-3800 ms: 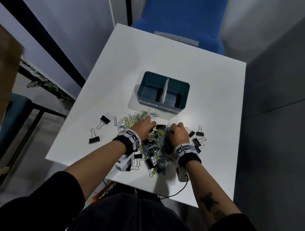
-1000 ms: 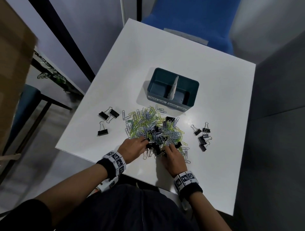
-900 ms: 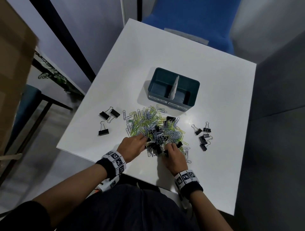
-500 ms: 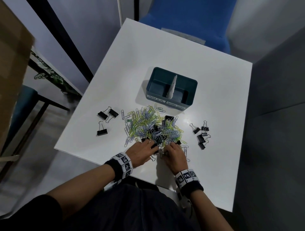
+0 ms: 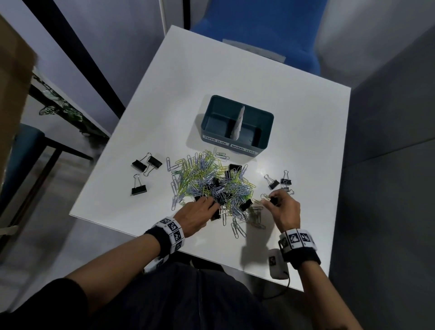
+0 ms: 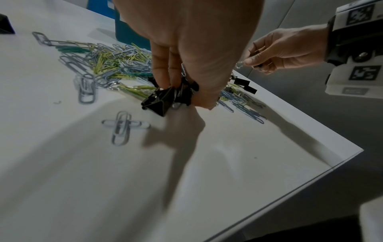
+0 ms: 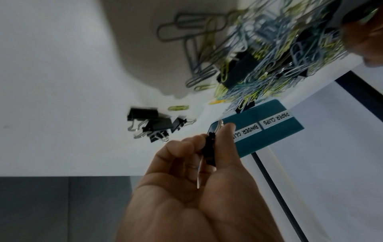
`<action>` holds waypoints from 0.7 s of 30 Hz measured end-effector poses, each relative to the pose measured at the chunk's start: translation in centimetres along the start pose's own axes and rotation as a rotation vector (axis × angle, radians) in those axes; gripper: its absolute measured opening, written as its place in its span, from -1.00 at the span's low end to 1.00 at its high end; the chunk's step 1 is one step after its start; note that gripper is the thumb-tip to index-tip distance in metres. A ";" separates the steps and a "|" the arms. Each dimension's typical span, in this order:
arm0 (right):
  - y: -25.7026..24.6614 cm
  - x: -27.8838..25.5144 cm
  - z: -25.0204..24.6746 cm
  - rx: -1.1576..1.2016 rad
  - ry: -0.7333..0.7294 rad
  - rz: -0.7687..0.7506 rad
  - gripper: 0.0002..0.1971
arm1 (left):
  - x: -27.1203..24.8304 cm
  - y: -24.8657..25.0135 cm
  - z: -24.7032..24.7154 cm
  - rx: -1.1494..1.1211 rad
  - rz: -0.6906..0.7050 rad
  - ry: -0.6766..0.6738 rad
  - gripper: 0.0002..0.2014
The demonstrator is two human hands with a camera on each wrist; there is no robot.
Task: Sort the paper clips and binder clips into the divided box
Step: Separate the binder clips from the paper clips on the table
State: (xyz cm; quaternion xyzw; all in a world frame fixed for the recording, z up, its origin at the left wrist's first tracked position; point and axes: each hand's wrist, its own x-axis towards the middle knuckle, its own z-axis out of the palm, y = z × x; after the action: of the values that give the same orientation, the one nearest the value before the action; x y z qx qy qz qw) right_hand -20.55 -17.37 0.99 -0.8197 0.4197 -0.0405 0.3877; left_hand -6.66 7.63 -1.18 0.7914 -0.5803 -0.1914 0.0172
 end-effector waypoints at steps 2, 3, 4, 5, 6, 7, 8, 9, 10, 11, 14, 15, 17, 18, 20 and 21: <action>0.6 0.8 -0.5 0.006 -0.023 0.004 -0.78 | 0.1 0.1 -0.1 -0.016 -0.007 0.010 -0.35; 0.8 1.1 -0.7 0.011 -0.024 0.004 -0.80 | 0.2 0.1 -0.1 -0.027 -0.011 0.016 -0.35; 1.0 1.5 -1.0 0.011 -0.016 0.006 -0.83 | 0.3 0.1 -0.1 -0.041 -0.018 0.022 -0.34; 1.2 1.8 -1.1 0.014 -0.002 0.007 -0.86 | 0.3 0.1 -0.1 -0.053 -0.028 0.032 -0.32; 1.3 2.1 -1.4 0.025 0.017 0.023 -0.87 | 0.3 0.1 -0.1 -0.059 -0.041 0.046 -0.31; 1.4 2.4 -1.7 0.048 0.035 0.043 -0.88 | 0.2 0.2 -0.2 -0.054 -0.056 0.061 -0.30; 1.4 2.6 -2.1 0.073 0.055 0.066 -0.88 | 0.1 0.2 -0.3 -0.045 -0.066 0.076 -0.30; 1.6 2.8 -2.6 0.084 0.082 0.083 -0.88 | 0.0 0.3 -0.3 -0.042 -0.070 0.089 -0.31; 1.7 2.9 -3.0 0.081 0.119 0.096 -0.88 | -0.1 0.3 -0.3 -0.044 -0.068 0.098 -0.33; 2.2 3.2 -3.4 0.067 0.157 0.111 -0.87 | -0.2 0.3 -0.2 -0.049 -0.060 0.099 -0.35; 4.0 4.1 -3.9 0.030 0.212 0.195 -0.82 | -0.5 0.3 0.0 -0.046 -0.033 0.055 -0.43; 4.3 4.3 -3.9 0.016 0.207 0.230 -0.81 | -0.6 0.3 0.1 -0.042 -0.032 0.039 -0.45; 4.4 4.5 -3.8 -0.015 0.195 0.274 -0.76 | -0.6 0.3 0.5 -0.049 -0.038 0.010 -0.48; 4.0 4.3 -3.8 -0.045 0.194 0.284 -0.73 | -0.5 0.3 0.7 -0.061 -0.043 -0.001 -0.49; 3.0 3.5 -3.3 -0.156 0.215 0.247 -0.68 | -0.5 0.2 1.2 -0.078 -0.052 -0.016 -0.51; 2.6 2.9 -2.9 -0.211 0.227 0.180 -0.70 | -0.4 0.1 1.3 -0.077 -0.051 -0.018 -0.52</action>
State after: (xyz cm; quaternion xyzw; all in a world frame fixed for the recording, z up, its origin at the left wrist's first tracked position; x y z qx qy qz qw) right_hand -21.50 -22.08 0.48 -0.8052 0.5343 -0.0537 0.2515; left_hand -7.29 8.26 -2.26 0.8029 -0.5524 -0.2209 0.0376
